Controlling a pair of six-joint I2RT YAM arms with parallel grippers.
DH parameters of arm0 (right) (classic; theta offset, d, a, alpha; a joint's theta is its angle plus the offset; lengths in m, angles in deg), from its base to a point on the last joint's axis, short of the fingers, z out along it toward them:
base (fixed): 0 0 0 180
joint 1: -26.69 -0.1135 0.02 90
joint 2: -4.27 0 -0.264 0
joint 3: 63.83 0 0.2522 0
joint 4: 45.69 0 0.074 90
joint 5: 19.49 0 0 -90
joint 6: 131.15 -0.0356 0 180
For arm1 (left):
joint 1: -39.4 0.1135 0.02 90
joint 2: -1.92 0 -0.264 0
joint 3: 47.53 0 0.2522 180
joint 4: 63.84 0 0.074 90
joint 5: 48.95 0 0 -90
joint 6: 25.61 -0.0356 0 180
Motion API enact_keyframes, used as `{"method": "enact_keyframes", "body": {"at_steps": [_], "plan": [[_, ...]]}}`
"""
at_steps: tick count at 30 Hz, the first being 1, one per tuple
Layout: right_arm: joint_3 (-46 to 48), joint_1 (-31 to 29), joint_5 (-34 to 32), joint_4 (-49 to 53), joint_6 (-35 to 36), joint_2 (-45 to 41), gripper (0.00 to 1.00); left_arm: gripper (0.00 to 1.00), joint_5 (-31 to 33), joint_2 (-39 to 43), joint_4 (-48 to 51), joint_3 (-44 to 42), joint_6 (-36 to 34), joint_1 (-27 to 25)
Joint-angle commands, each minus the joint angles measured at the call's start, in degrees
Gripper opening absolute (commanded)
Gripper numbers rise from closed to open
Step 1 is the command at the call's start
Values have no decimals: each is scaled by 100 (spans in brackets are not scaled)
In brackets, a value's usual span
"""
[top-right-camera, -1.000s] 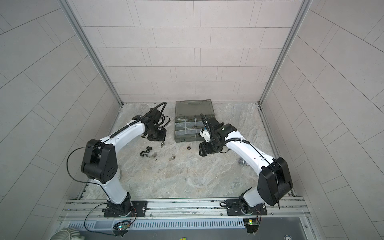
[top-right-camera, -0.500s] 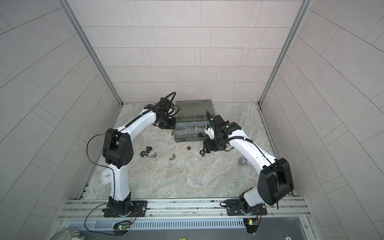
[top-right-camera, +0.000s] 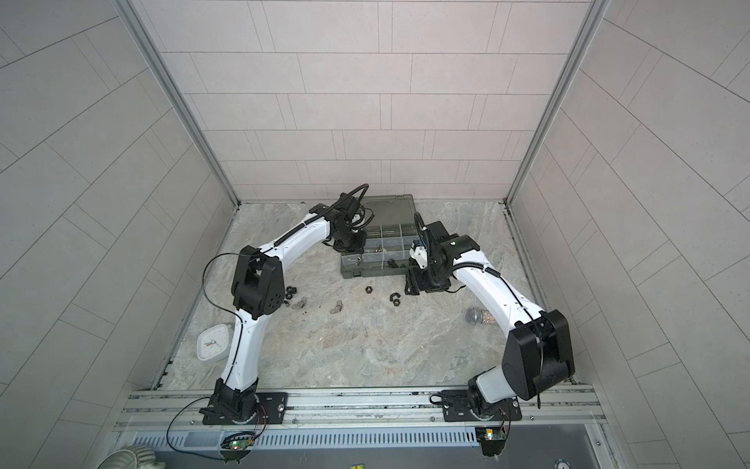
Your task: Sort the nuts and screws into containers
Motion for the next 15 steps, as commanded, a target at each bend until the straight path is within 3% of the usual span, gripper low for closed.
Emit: {"method": "enact_keyframes", "body": {"at_steps": [1,15], "plan": [[-17,111,22,159,126,-106,67,0,-78,-115,97,293,71,-24],[-5,267,21,165,100,-80,67,2,-229,-288,254,480,-21,-85]]}}
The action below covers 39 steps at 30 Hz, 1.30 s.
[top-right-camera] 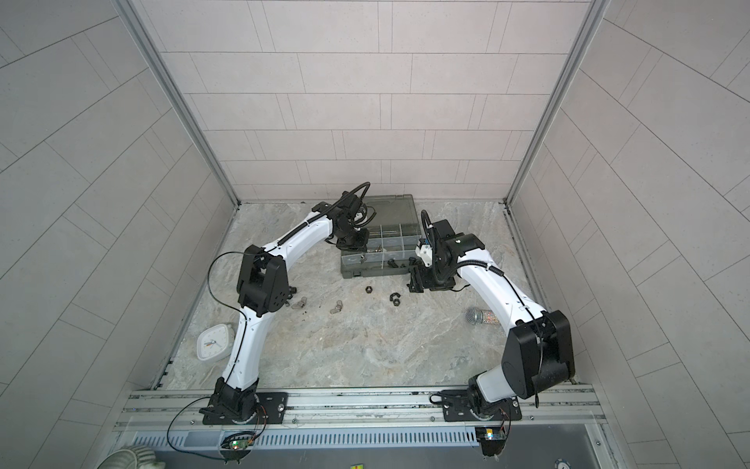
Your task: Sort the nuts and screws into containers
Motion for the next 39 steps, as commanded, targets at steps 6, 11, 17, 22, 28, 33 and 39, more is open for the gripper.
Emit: {"method": "enact_keyframes", "body": {"at_steps": [6,11,17,22,28,33,39], "plan": [[-21,30,20,138,69,-88,67,10,-141,-82,133,115,-83,-77],[12,32,20,135,49,-128,67,20,-124,-25,148,91,-114,-86],[-10,26,55,127,43,-152,67,24,-34,311,220,-54,-140,-86],[-49,7,243,72,34,-98,68,31,366,1267,220,-1043,-318,-86],[-16,-206,426,-86,-35,-12,69,46,690,2709,89,-3025,-505,-86],[-1,-485,459,-205,-127,51,69,52,594,3423,-279,-4451,-432,-86],[28,-679,467,-269,-195,43,69,52,461,3533,-796,-5252,-255,-86]]}}
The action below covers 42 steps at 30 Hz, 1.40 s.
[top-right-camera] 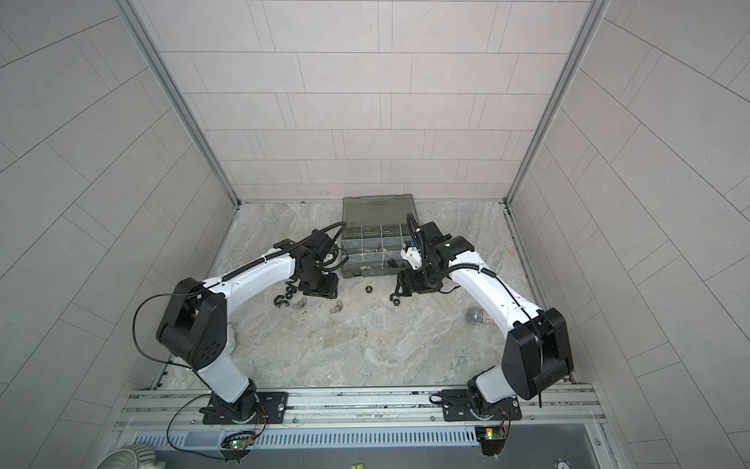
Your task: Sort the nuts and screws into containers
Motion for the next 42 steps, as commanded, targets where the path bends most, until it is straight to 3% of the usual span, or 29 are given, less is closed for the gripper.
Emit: {"method": "enact_keyframes", "body": {"at_steps": [1,15,25,35,39,42], "plan": [[42,-65,19,-1,-54,-7,69,52,-24,56,-401,-167,107,-23],[285,-73,-178,25,-160,-332,69,56,-93,-553,-593,-153,-62,-207],[306,-70,-257,66,-125,-388,69,51,-9,-849,-554,-58,-135,-308],[246,-70,202,208,120,-320,70,35,-37,-1006,-513,96,-160,-309],[293,-65,214,206,138,-356,71,21,-109,-1026,-477,154,-144,-331],[320,-70,195,196,138,-380,72,17,-127,-996,-428,184,-135,-348]]}}
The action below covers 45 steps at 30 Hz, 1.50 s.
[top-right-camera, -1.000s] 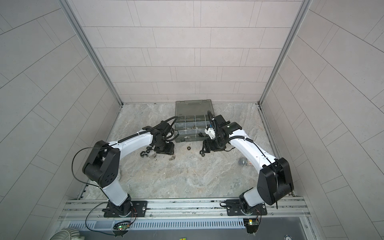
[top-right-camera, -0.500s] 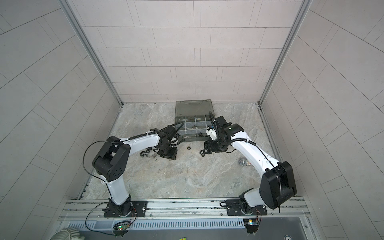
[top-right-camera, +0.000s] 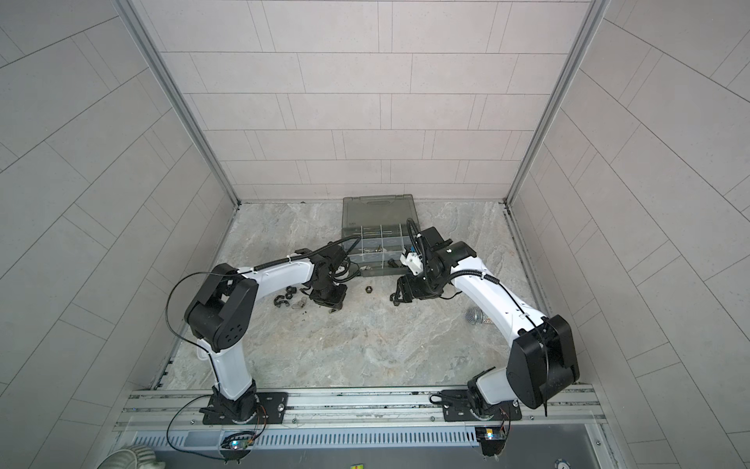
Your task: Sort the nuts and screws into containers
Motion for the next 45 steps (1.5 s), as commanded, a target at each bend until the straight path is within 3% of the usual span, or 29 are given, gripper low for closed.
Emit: {"method": "enact_keyframes", "body": {"at_steps": [1,12,17,26,39,40,43,45], "plan": [[37,-17,38,159,120,-127,72,15,-30,-18,191,195,2,-48],[40,18,-69,123,116,-228,72,15,196,-85,899,1410,-180,-57],[18,88,-59,115,106,-279,72,15,484,-579,1250,2698,-305,-48],[-26,210,-154,245,147,-404,72,15,180,-2012,1770,5057,-400,-55],[-64,361,-242,292,187,-479,72,16,-122,-2432,1597,5205,-268,-62],[-73,370,-243,301,181,-474,72,18,-119,-2432,1580,5208,-262,-55],[-77,395,-250,294,186,-455,72,38,-120,-2455,1570,5233,-285,-66],[-94,406,-251,290,187,-432,72,46,-103,-2456,1559,5251,-306,-58]]}}
